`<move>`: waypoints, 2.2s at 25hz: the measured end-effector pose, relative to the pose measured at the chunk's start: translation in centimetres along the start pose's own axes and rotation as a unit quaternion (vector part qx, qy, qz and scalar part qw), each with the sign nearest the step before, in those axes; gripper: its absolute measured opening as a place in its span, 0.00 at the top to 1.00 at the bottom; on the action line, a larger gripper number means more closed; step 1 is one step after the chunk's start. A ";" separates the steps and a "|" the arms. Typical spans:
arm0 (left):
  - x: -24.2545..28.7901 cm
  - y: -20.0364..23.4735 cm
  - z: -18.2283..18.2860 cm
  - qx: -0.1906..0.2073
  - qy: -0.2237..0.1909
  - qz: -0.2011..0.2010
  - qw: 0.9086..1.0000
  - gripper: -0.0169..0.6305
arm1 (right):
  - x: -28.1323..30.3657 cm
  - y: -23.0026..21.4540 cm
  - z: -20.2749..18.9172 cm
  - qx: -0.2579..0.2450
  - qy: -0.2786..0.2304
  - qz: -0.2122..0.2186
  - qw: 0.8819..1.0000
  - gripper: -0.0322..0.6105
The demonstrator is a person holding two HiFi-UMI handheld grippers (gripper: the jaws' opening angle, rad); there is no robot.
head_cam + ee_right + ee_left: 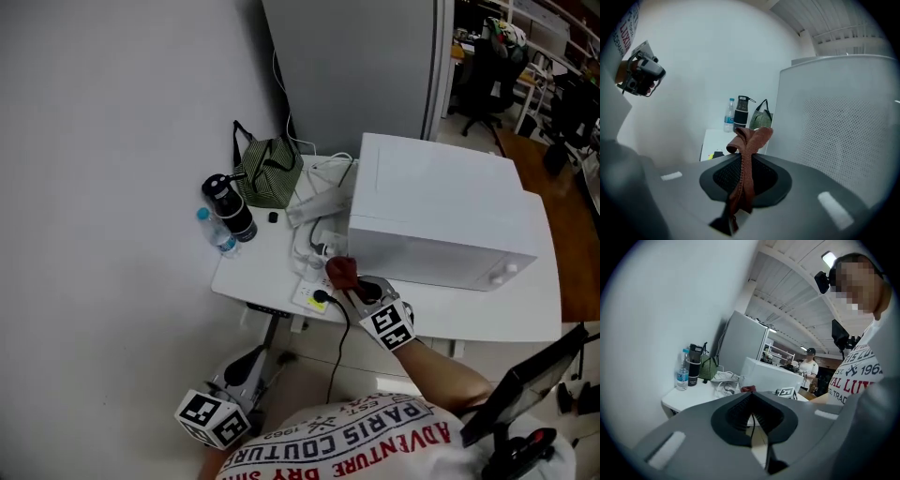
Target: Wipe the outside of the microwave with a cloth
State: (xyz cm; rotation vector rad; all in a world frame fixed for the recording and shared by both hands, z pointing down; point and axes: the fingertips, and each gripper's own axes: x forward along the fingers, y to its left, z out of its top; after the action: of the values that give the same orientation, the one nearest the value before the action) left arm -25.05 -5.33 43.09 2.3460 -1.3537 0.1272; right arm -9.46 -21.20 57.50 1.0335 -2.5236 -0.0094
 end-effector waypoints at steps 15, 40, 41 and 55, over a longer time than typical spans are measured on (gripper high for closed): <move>2.8 -1.9 -0.1 0.006 0.015 -0.013 1.000 0.97 | -0.6 -5.2 -1.4 0.064 0.002 -0.043 0.997 0.88; 16.6 -18.3 -0.5 0.071 0.079 -0.243 0.964 0.97 | -25.9 -20.5 -12.6 0.190 0.015 -0.289 0.938 0.88; 16.6 -18.5 -0.5 0.072 0.080 -0.245 0.964 0.97 | -26.1 -20.5 -12.6 0.193 0.013 -0.290 0.937 0.88; 14.4 -16.0 -0.8 0.053 0.069 -0.219 0.972 0.97 | -23.5 -14.2 -8.2 0.175 -0.033 -0.205 0.963 0.88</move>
State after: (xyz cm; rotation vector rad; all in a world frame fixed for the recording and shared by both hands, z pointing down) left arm -3.98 -9.67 42.89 2.6079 -0.7568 0.2284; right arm 18.18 -14.42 54.09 1.7070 -2.3704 0.2963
